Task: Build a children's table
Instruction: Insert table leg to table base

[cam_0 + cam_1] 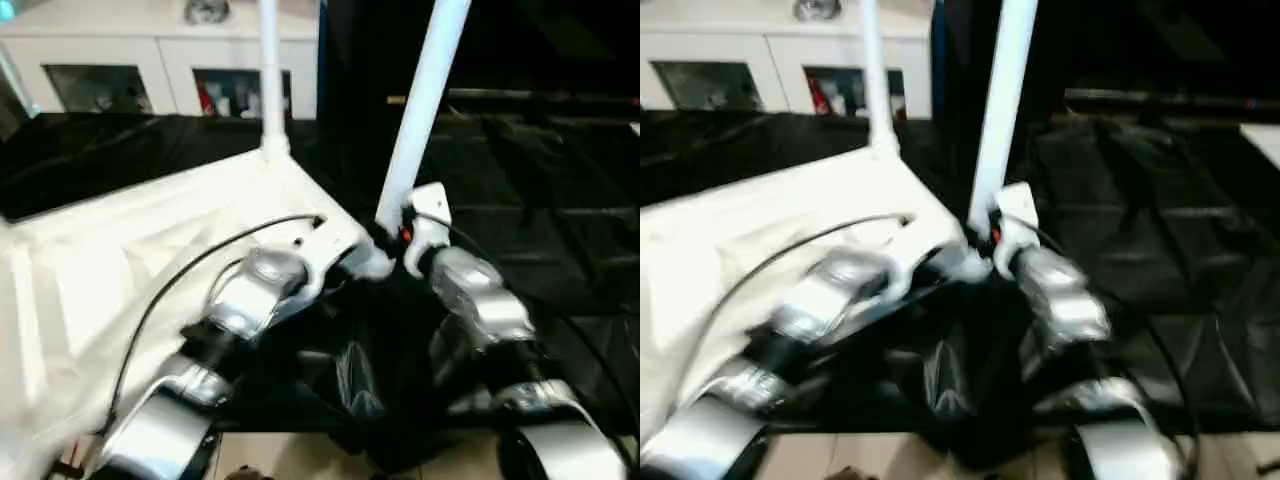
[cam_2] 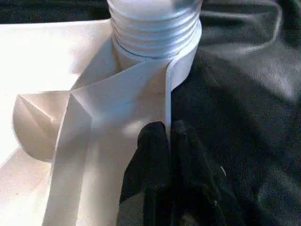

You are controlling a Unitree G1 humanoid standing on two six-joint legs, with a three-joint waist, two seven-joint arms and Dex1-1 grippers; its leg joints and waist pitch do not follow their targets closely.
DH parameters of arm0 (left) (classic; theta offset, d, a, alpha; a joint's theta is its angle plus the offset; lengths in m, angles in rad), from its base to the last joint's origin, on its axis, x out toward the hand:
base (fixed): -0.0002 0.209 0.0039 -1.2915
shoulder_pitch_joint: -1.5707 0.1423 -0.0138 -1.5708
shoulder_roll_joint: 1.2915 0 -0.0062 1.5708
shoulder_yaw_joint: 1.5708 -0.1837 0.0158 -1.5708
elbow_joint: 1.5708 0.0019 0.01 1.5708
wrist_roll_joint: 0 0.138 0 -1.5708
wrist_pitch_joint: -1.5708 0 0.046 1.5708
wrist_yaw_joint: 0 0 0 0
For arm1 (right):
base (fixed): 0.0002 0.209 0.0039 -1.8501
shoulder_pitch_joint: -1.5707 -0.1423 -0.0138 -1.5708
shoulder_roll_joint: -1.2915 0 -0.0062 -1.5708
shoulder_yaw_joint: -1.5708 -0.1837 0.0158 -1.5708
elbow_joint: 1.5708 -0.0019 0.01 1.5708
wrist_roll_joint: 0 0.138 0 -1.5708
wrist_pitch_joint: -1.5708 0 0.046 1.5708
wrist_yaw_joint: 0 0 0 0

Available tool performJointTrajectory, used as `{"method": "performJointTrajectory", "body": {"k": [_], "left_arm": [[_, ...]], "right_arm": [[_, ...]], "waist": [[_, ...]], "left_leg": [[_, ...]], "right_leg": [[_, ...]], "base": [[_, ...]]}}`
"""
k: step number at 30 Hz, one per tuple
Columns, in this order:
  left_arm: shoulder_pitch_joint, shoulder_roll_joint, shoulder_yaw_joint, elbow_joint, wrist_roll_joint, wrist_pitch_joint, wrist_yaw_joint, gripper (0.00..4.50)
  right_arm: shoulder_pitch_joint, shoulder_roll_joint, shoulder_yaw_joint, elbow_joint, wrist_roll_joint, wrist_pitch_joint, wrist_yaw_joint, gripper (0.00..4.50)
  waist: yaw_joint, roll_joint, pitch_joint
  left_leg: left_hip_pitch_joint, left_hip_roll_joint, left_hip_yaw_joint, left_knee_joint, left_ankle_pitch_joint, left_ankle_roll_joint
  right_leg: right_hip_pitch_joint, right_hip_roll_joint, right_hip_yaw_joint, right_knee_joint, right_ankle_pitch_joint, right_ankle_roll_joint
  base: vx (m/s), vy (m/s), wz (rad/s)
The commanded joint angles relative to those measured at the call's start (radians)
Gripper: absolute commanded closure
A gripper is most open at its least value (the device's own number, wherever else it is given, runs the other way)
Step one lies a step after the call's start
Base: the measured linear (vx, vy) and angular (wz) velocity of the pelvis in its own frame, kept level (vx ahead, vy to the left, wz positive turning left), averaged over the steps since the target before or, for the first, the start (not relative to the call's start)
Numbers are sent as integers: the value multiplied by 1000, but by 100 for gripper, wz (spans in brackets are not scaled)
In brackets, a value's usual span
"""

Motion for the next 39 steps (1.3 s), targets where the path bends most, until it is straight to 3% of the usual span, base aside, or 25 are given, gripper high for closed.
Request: {"method": "performJointTrajectory", "body": {"k": [1, 2, 3, 5, 8, 11, 16, 17, 19, 20, 21, 22, 24, 25, 26, 27, 29, 31, 34, 35, 37, 38, 39], "left_arm": [[-60, -42, 26, 4, -14, -33, 56, 450], [-61, -45, 28, 3, -17, -34, 54, 450], [-61, -45, 28, -1, -21, -32, 49, 450], [-57, -40, 22, -10, -22, -29, 31, 450], [-58, -40, 24, 2, -17, -31, 28, 450], [-65, -43, 26, 21, -18, -40, 31, 450], [-74, -48, 29, 40, -19, -53, 28, 450], [-74, -48, 29, 39, -20, -53, 26, 450], [-73, -46, 27, 36, -21, -58, 20, 450], [-72, -46, 27, 35, -21, -59, 18, 450], [-72, -44, 27, 34, -21, -60, 15, 450], [-71, -42, 27, 32, -22, -61, 13, 450], [-71, -38, 27, 29, -24, -67, 4, 450], [-72, -36, 26, 30, -25, -70, 0, 450], [-71, -33, 23, 27, -26, -81, -11, 450], [-71, -33, 23, 27, -26, -81, -11, 450], [-67, -28, 20, 19, -27, -90, -22, 450], [-63, -24, 15, 11, -27, -103, -35, 450], [-48, -10, 1, -9, -25, -122, -67, 450], [-32, 3, -6, -27, -23, -129, -91, 450], [-8, 24, -17, -51, -26, -169, -130, 450], [10, 39, -25, -67, -27, -192, -155, 450], [10, 39, -25, -67, -27, -192, -155, 450]], "right_arm": [[54, 54, 32, 132, -9, 117, -71, 260], [52, 60, 33, 128, -9, 123, -77, 260], [52, 63, 34, 121, -11, 129, -78, 260], [53, 67, 35, 109, -12, 141, -77, 260], [54, 81, 20, 95, -20, 160, -85, 260], [47, 84, 25, 99, -29, 165, -89, 260], [37, 77, 50, 96, -42, 165, -72, 260], [36, 77, 47, 93, -38, 166, -63, 204], [29, 75, 37, 90, -29, 174, -57, 190], [28, 75, 33, 89, -31, 177, -56, 184], [25, 74, 28, 89, -31, 174, -52, 170], [22, 73, 24, 88, -28, 170, -47, 155], [16, 68, 17, 82, -25, 157, -36, 141], [13, 65, 16, 79, -24, 151, -31, 135], [10, 57, 14, 65, -23, 149, -25, 124], [10, 57, 14, 65, -23, 149, -25, 111], [9, 49, 9, 39, -16, 147, -8, 96], [10, 43, 11, 21, -14, 144, 5, 90], [21, 12, 33, -49, -13, 125, 71, 51], [37, -25, 53, -120, -10, 122, 142, 45], [60, -83, 88, -193, -26, 115, 213, 22], [77, -119, 99, -239, -18, 129, 263, 12], [77, -119, 99, -239, -18, 129, 263, 12]], "waist": [[-13, 13, -40], [-13, 18, -42], [-18, 15, -38], [-22, 13, -33], [-23, 13, -35], [-25, 9, -33], [-28, 13, -30], [-30, 14, -29], [-32, 18, -27], [-32, 18, -27], [-27, 15, -31], [-27, 12, -31], [-27, 8, -31], [-27, 8, -30], [-27, 10, -32], [-27, 10, -32], [-25, 13, -32], [-24, 10, -34], [-13, 9, -40], [-2, 4, -52], [9, 0, -62], [29, -10, -78], [29, -10, -78]], "left_leg": [[25, 41, -41, -89, -599, -11], [25, 47, -45, -98, -633, -15], [36, 46, -44, -98, -665, -16], [43, 39, -43, -94, -671, -17], [37, 38, -44, -96, -638, -15], [40, 36, -44, -94, -641, -17], [46, 38, -46, -94, -671, -17], [47, 41, -47, -97, -695, -18], [50, 45, -48, -100, -726, -20], [43, 50, -51, -107, -745, -19], [39, 51, -50, -111, -736, -20], [40, 47, -50, -108, -721, -21], [50, 26, -40, -81, -628, -10], [48, 25, -40, -79, -610, -8], [35, 35, -47, -89, -608, -5], [35, 35, -47, -89, -608, -5], [32, 45, -51, -104, -648, -13], [31, 41, -50, -102, -634, -14], [25, 38, -44, -99, -555, -8], [12, 43, -40, -102, -468, 4], [-3, 48, -37, -101, -369, 12], [-12, 50, -28, -86, -198, 49], [-12, 50, -28, -86, -198, 49]], "right_leg": [[21, -66, 16, -104, -643, -9], [29, -67, 17, -101, -622, -4], [20, -67, 18, -105, -618, -6], [15, -72, 14, -115, -651, -5], [22, -78, 16, -117, -659, 2], [16, -79, 14, -122, -681, 8], [13, -73, 3, -128, -695, 26], [12, -71, 1, -128, -693, 29], [13, -70, -4, -125, -690, 32], [20, -69, 2, -116, -679, 31], [23, -75, 15, -106, -671, 25], [19, -80, 17, -110, -686, 22], [7, -91, -1, -145, -771, 40], [10, -91, -6, -147, -772, 45], [24, -86, -8, -138, -741, 54], [24, -86, -8, -138, -741, 54], [23, -86, 10, -120, -689, 28], [23, -89, 11, -122, -692, 23], [24, -97, 25, -119, -662, 5], [34, -98, 41, -103, -569, -25], [39, -99, 55, -81, -451, -62], [47, -87, 66, -41, -208, -127], [47, -87, 66, -41, -208, -127]], "base": [[0, 0, 0], [0, 0, 0], [0, 0, 0], [0, 0, 0], [0, 0, 0], [0, 0, 0], [0, 0, 0], [0, 0, 0], [0, 0, 0], [0, 0, 0], [0, 0, 0], [0, 0, 0], [0, 0, 0], [0, 0, 0], [0, 0, 0], [0, 0, 0], [0, 0, 0], [0, 0, 0], [0, 0, 0], [0, 0, 0], [0, 0, 0], [66, -10, 4], [66, -10, 4]]}}
